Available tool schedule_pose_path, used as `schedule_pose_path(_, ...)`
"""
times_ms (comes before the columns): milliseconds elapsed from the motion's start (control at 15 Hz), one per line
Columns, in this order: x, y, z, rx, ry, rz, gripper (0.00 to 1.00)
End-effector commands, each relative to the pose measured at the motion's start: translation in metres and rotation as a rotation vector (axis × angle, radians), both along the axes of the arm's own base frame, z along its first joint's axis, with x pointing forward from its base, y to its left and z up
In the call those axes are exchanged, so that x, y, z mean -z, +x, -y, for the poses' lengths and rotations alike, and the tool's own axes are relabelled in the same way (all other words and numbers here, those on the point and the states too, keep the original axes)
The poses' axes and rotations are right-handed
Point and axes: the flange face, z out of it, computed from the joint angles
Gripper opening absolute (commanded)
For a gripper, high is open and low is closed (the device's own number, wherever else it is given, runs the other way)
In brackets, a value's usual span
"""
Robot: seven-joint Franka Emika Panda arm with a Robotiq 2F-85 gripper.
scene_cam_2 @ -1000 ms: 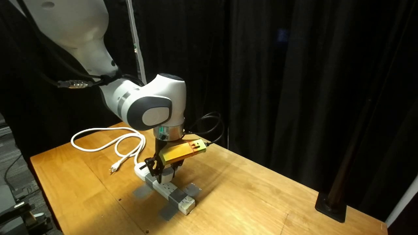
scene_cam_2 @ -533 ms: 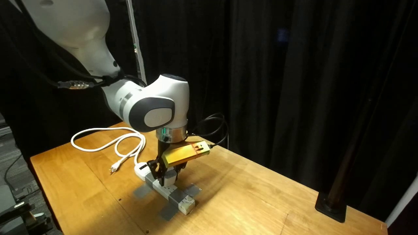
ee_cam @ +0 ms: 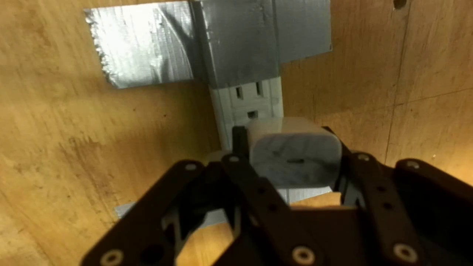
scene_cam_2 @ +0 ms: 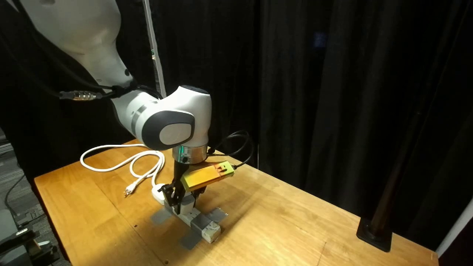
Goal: Plug the charger head into the adapter
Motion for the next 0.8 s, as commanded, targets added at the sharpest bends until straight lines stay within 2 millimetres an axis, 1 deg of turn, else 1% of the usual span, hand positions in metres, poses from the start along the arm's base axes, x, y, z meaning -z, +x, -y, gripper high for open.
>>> schedule_pose_path(0,0.006,-0.014,-0.006,-0.056,0.035,0.019,0.23)
schedule_pose_path(133,0.006,-0.012,-0.005,-0.065,0.036,0.062,0.23)
schedule_pose_path(400,-0.003,-0.010,-0.002,-0.075,0.044,0.085,0.23)
schedule_pose_path(733,-0.015,-0.015,-0.004,-0.096,0.036,0.100,0.23)
